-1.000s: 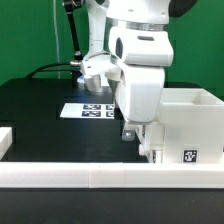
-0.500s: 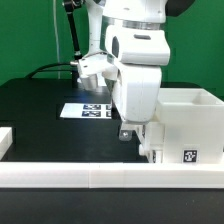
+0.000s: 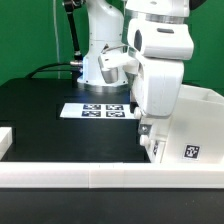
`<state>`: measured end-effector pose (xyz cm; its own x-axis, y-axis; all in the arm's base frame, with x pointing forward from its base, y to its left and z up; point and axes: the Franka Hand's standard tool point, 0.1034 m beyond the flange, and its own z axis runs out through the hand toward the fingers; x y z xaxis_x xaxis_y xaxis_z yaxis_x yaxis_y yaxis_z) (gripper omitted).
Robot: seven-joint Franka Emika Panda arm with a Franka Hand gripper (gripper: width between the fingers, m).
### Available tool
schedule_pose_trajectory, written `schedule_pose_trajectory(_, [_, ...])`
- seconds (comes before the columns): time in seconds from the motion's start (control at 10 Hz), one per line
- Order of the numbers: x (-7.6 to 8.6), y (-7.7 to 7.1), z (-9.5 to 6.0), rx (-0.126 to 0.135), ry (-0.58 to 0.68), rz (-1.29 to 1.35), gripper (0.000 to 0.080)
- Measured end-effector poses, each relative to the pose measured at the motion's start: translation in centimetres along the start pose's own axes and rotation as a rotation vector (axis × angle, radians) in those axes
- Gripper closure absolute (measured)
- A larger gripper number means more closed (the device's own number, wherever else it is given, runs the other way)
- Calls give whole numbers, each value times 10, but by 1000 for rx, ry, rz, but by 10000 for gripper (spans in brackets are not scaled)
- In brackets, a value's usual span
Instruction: Assemble drawer
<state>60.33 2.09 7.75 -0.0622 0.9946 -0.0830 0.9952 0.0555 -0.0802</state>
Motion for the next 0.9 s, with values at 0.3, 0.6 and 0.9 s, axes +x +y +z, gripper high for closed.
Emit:
schedule_pose_trajectory(0.3, [-9,0,0,5,-6,13,150])
schedule_pose_trajectory(0.6, [-6,-2,2,9,0,16,150])
schedule_pose_trajectory(0.9, [18,-13,11,30,-3,87,150])
